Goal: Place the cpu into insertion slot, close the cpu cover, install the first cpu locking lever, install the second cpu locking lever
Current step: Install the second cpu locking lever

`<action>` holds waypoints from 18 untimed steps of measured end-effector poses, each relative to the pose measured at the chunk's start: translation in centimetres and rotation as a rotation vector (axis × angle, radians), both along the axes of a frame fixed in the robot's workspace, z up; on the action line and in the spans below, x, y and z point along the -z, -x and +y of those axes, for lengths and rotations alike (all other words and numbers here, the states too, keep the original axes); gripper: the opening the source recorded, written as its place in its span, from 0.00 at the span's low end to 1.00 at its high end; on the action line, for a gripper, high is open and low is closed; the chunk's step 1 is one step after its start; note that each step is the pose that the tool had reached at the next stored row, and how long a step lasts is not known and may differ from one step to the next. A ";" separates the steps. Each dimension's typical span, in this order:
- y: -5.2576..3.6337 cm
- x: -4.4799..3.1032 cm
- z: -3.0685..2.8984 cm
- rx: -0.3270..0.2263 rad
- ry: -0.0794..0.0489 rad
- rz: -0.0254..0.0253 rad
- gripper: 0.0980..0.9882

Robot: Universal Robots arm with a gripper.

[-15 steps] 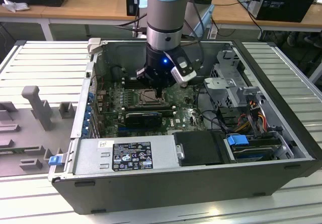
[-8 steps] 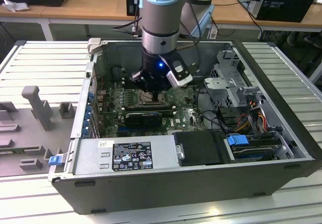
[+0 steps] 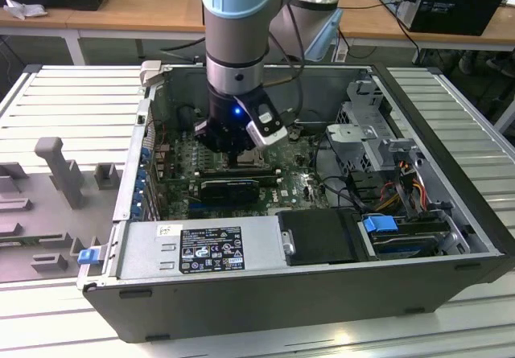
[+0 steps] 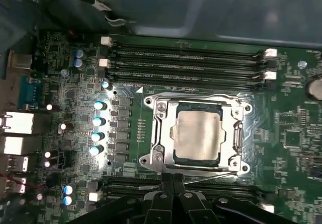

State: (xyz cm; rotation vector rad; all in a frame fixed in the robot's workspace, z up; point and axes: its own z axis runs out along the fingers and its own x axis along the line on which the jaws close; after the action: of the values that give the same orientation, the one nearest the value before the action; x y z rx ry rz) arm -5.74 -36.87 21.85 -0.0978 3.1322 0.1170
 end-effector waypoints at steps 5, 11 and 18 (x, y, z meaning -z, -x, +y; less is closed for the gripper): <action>0.31 0.30 -1.15 0.000 -0.080 -0.0001 0.01; 1.05 0.38 -1.68 -0.016 -0.106 0.0006 0.01; 1.70 1.43 -1.92 -0.038 -0.152 0.0014 0.01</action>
State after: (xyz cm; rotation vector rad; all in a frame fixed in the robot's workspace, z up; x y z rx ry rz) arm -7.45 -38.80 20.42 -0.1553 3.1099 0.3548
